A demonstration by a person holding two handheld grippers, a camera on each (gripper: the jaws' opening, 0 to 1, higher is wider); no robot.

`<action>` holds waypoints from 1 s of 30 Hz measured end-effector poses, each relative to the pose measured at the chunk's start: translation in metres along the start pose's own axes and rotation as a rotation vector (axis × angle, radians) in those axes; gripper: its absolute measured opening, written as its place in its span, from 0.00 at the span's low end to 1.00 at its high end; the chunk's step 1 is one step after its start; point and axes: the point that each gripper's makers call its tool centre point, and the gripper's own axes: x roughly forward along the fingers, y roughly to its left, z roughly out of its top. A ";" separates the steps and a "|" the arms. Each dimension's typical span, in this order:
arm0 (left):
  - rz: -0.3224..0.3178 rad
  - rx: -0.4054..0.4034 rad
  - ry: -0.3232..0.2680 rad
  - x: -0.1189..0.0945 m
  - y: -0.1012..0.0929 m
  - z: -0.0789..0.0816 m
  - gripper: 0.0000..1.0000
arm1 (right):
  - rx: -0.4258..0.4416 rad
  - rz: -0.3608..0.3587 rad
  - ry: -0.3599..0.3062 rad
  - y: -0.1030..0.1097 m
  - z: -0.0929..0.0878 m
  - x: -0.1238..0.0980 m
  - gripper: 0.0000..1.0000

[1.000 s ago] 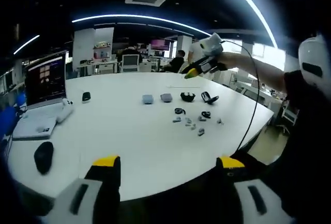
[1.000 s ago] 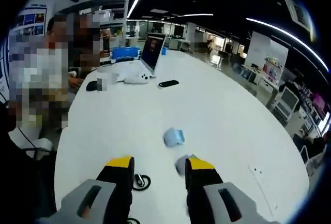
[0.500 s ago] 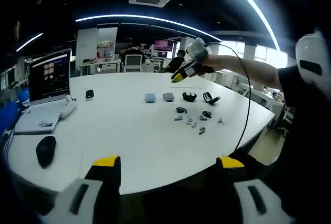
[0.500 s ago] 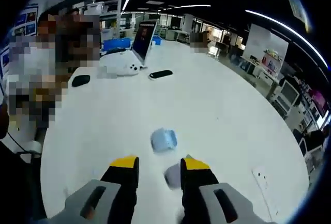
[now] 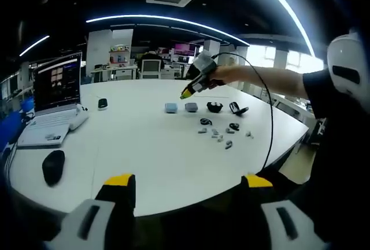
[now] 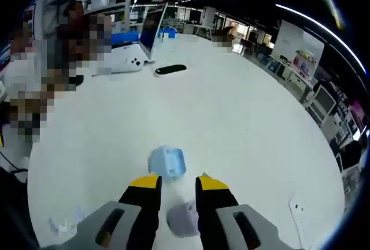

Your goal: Pick up the earbuds from the table and place the earbuds into the earbud case

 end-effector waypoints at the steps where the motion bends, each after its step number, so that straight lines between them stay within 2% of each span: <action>1: -0.002 -0.001 0.000 0.000 0.000 0.000 0.75 | 0.001 0.001 0.002 -0.003 0.001 0.004 0.23; 6: -0.019 -0.011 0.000 0.006 0.001 -0.002 0.72 | -0.013 0.000 0.035 -0.013 -0.002 0.021 0.22; 13: -0.038 -0.020 -0.001 0.012 0.001 0.001 0.72 | -0.007 0.013 0.037 -0.018 -0.001 0.037 0.21; 21: -0.046 -0.023 -0.001 0.017 0.001 0.004 0.72 | -0.030 0.022 0.057 -0.022 0.001 0.047 0.19; 24: -0.047 -0.026 -0.001 0.017 0.002 0.003 0.72 | -0.012 0.034 0.080 -0.020 -0.002 0.051 0.15; 30: -0.047 -0.030 0.001 0.017 0.003 0.002 0.72 | -0.001 0.040 0.095 -0.019 -0.005 0.054 0.13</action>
